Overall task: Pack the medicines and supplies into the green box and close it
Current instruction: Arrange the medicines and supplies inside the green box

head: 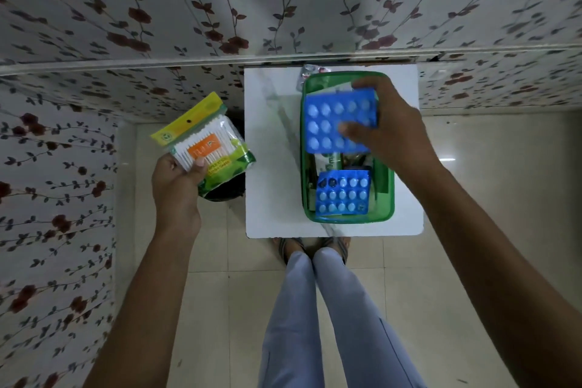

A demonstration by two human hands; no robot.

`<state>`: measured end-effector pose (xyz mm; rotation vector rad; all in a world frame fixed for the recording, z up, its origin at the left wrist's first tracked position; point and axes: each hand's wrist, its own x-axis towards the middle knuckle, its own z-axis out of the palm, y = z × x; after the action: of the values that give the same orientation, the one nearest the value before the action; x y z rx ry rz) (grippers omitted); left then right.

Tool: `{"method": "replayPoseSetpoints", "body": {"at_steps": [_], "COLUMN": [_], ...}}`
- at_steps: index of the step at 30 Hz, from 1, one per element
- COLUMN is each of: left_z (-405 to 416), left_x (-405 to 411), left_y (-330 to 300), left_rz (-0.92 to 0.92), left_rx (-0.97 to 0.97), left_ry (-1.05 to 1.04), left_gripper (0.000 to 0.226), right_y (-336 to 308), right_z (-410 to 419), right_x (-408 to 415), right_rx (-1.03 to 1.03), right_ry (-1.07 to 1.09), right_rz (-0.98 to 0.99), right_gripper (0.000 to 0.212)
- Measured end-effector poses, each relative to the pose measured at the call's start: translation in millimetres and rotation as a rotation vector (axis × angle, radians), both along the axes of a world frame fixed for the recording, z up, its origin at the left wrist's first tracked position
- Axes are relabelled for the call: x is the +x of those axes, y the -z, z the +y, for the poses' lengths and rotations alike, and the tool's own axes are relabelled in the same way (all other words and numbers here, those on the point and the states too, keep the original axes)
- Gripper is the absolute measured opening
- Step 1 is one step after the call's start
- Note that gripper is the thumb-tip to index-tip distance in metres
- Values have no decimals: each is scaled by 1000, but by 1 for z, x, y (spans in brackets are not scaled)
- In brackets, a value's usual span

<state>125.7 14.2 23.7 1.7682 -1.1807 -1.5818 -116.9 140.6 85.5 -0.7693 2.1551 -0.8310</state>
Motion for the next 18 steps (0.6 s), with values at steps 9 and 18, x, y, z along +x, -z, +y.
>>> {"method": "replayPoseSetpoints", "body": {"at_steps": [9,18], "left_z": [23,56], "left_x": [-57,-118], "left_y": [-10,-29], "left_rz": [5,-25], "left_rx": [10,-55], "left_ry": [162,424], "left_gripper": [35,28], "right_y": [45,29], "right_z": [69,72], "right_x": [27,-7], "right_rx": [222,-80], "right_ry": [-326,91], "right_rz": [207,309], "right_gripper": [30,20]}}
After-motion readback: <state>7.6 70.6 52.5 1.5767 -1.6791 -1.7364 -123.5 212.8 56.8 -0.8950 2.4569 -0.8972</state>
